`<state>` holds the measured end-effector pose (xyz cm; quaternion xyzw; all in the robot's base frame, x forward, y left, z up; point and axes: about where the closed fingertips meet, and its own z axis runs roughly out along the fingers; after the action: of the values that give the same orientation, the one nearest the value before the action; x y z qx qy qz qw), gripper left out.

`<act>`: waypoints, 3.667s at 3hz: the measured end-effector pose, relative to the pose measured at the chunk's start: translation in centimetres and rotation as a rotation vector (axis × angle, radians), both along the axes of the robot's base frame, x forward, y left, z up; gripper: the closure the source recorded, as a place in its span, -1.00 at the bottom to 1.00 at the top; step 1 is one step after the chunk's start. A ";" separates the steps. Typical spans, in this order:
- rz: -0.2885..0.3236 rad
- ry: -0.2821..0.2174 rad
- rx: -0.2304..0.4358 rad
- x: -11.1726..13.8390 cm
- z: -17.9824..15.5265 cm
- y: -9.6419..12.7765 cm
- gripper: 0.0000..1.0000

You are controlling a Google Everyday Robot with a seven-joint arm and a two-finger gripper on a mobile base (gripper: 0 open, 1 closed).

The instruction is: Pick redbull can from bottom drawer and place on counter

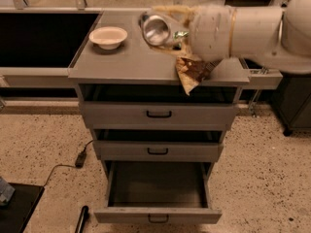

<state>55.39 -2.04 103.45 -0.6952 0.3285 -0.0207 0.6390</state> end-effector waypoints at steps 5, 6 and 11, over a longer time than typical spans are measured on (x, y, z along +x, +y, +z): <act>-0.070 0.185 -0.375 8.4 3.1 -3.5 1.00; 0.007 0.357 -0.435 12.9 -2.6 -0.7 1.00; 0.131 0.446 -0.582 18.7 -10.1 8.7 1.00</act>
Offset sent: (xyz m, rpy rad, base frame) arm 0.1568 0.1746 -0.0649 -0.7572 0.5971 0.2123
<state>74.11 6.66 93.36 -0.8548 0.3948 0.0797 0.3273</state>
